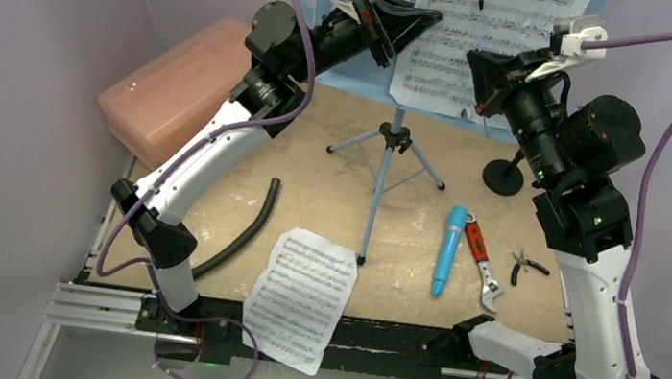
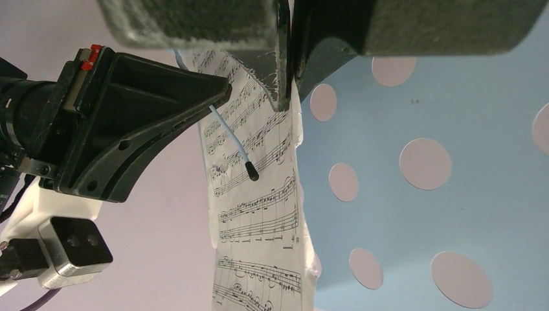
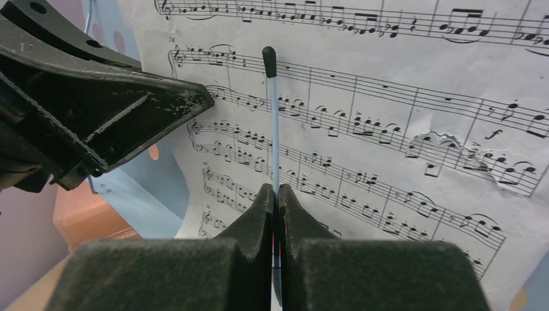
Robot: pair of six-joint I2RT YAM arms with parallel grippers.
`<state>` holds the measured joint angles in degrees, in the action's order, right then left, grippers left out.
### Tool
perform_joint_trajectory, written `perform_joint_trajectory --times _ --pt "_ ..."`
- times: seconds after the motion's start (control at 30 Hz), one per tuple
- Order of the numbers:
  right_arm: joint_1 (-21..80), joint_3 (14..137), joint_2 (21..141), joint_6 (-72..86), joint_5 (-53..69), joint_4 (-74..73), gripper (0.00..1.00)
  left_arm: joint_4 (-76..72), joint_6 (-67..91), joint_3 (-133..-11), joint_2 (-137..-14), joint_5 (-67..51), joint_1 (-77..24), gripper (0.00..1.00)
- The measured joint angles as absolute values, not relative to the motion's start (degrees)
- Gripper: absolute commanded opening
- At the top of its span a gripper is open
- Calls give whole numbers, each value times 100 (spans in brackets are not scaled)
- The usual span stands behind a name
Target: Set up the instrument practice props
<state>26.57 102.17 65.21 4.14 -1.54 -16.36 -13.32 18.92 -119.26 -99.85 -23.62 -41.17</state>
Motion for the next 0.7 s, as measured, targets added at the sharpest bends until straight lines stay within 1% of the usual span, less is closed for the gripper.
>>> perform_joint_trajectory --times 0.6,0.63,0.7 --pt "2657 10213 6521 454 -49 -1634 0 -1669 2198 -12252 -10405 -2405 -4283 0" --pt "2657 10206 6521 454 -47 -1627 0 -1669 2198 -12252 -10412 -2403 -4283 2" --pt "2657 10186 6521 456 -49 -1608 0 -1669 2198 -12256 -10416 -2401 -4289 12"
